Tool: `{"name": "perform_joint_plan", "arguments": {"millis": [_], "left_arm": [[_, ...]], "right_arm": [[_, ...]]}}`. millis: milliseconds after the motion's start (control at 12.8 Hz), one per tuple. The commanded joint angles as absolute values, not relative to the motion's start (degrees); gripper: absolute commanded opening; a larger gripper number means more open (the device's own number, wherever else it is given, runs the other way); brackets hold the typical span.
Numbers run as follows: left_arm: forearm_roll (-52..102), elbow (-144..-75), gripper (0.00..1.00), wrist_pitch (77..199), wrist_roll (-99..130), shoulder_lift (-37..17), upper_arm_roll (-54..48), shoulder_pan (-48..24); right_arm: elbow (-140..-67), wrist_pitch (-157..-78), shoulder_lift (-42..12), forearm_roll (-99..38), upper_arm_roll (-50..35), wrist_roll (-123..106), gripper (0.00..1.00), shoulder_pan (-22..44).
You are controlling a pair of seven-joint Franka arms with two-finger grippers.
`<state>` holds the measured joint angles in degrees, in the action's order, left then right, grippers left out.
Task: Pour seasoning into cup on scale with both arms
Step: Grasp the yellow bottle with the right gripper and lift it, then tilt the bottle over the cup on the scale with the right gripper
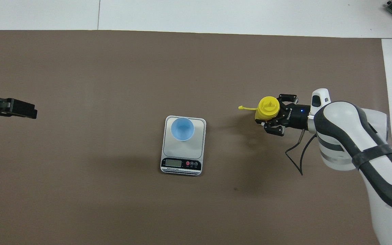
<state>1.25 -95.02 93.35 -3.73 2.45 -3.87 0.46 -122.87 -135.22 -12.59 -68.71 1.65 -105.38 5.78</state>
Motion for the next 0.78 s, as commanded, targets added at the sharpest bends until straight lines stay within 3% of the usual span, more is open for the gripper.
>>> {"name": "perform_joint_plan", "arguments": {"millis": [0, 78, 389, 701], "left_arm": [[1.8, -96.6, 1.0, 93.2, -4.3, 4.0, -3.6, 0.6], [1.8, -96.6, 1.0, 93.1, -4.3, 4.0, -3.6, 0.8], [1.8, -96.6, 1.0, 92.6, -4.5, 3.9, -3.8, 2.1], [1.8, -96.6, 1.0, 92.5, -4.6, 3.9, -5.2, 4.1]], "right_arm": [[-122.8, -141.1, -12.6, -70.5, 1.4, -104.0, 0.17, 9.3], [-122.3, -143.1, -12.5, -70.6, 1.5, -102.6, 0.0, 11.1], [-119.8, -146.0, -12.0, -67.9, 1.4, -96.0, 0.0, 14.2], [-117.3, -145.0, -12.0, -46.3, 1.4, -83.5, 0.0, 16.0]]}}
